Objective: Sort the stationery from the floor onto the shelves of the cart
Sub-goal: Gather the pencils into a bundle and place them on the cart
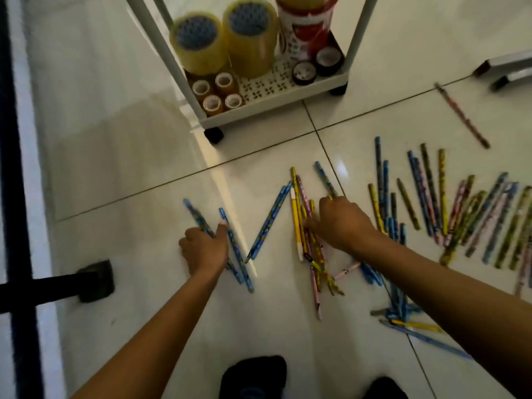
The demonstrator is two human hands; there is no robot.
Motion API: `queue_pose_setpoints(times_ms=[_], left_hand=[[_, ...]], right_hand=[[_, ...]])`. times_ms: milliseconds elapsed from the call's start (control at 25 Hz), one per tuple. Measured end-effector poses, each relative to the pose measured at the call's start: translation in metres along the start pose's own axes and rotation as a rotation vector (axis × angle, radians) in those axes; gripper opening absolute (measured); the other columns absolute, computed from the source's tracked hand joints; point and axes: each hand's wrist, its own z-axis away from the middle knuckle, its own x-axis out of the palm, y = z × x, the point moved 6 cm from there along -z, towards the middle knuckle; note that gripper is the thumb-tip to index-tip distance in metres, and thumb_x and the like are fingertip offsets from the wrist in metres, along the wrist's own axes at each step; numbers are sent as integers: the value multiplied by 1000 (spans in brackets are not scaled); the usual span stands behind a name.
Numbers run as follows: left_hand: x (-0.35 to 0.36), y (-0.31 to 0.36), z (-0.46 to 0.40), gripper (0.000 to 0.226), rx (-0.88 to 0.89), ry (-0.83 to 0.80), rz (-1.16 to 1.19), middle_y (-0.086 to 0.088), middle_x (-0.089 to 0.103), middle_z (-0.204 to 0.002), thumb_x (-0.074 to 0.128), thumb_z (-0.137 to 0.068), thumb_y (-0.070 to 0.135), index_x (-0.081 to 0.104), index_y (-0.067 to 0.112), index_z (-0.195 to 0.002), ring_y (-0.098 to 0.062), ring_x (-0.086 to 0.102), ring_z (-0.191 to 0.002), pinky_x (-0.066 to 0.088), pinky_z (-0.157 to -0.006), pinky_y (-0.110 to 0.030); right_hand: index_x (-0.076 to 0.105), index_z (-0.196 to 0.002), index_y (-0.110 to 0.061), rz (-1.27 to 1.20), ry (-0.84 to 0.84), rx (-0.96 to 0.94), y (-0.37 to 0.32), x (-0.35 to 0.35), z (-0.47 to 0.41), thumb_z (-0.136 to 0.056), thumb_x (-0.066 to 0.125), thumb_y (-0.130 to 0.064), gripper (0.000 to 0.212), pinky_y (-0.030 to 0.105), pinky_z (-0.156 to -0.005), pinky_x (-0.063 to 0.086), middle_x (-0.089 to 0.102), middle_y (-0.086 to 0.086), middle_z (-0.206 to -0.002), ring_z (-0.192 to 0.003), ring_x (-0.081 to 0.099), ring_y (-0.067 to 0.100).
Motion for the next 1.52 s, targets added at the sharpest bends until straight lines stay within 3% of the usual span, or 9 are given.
queue_pose_setpoints(times_ms=[160,320,600,760,920,1040,1240,1400,1520], left_hand=[[49,40,15,70,497,88,-43,-14,43,-126,63,-81,55,45,8,-130,-30,45,-116,42,-94,-37],[79,66,37,54,809,119,-242,-13,43,-121,59,-89,39,44,9,-130,-29,49,-108,47,-82,-38],[90,67,31,21,881,165,-291,-18,54,-88,68,-78,9,56,2,-94,-34,59,-68,47,-47,-36],[91,65,25,16,807,100,-333,-17,50,-102,48,-92,9,50,4,-106,-34,57,-81,49,-60,-43],[86,73,27,8,906,188,-366,-21,54,-88,54,-86,2,54,-1,-93,-38,59,-63,32,-47,-33],[89,69,28,12,965,172,-456,-18,52,-93,50,-90,9,53,1,-98,-33,57,-70,33,-50,-32],[85,54,30,12,1127,280,-556,-12,53,-80,55,-86,11,59,6,-96,-23,54,-54,35,-36,-26],[79,52,29,10,1037,150,-426,-18,52,-90,54,-88,6,55,2,-97,-34,57,-68,42,-47,-36],[70,46,33,22,923,73,-336,-12,53,-101,44,-93,18,48,6,-111,-31,55,-86,50,-68,-45]], right_hand=[[50,-110,-8,1,204,-10,1,25,-11,-86,49,-63,61,35,-73,44,60,13,-107,-98,59,30],[44,-115,-9,-35,292,-24,-9,36,-9,-85,59,-51,53,37,-77,44,56,12,-116,-104,57,33],[43,-115,-7,-140,340,79,-3,46,0,-85,60,-40,48,39,-78,43,54,14,-119,-109,55,36],[43,-116,-7,-119,382,116,-4,49,-3,-87,55,-34,41,35,-67,35,54,14,-118,-102,58,36],[42,-116,-7,-107,387,129,-6,52,-10,-90,50,-26,32,34,-64,34,52,15,-118,-97,59,36],[41,-119,-7,-86,381,142,-8,54,-12,-90,49,-24,34,34,-65,34,48,15,-124,-99,59,36],[41,-123,-7,-26,323,132,-10,60,-12,-92,47,-23,35,34,-63,32,32,16,-143,-99,60,37],[44,-119,-8,-42,315,121,-9,64,-8,-90,50,-24,34,35,-58,31,37,14,-132,-91,60,36],[52,-109,-5,17,494,6,-11,59,0,-87,45,-16,25,29,-42,18,53,18,-106,-69,63,36]])
